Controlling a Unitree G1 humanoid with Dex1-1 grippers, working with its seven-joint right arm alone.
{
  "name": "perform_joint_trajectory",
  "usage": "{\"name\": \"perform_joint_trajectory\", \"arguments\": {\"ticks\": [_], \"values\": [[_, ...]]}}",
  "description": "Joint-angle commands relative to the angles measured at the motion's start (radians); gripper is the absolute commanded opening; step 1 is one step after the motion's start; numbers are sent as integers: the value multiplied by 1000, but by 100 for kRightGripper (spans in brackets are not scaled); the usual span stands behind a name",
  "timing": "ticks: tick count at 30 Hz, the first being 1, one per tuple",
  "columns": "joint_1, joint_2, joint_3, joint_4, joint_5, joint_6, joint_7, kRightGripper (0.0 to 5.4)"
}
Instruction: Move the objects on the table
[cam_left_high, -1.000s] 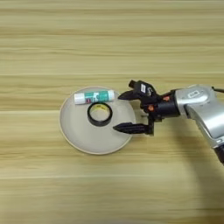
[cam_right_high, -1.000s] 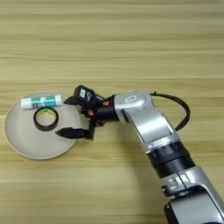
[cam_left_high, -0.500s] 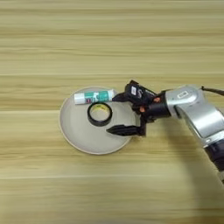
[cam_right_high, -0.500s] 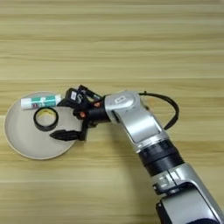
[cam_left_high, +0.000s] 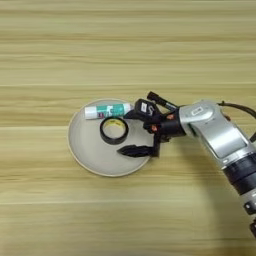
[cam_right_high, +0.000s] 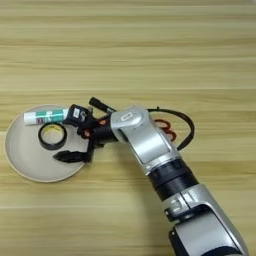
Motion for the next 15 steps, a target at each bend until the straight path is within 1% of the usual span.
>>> {"name": "perform_joint_trajectory", "arguments": {"ticks": [1, 15], "values": [[-91, -5, -18, -28, -7, -37, -35, 537], [-107, 20, -1, 5, -28, -56, -42, 537]]}}
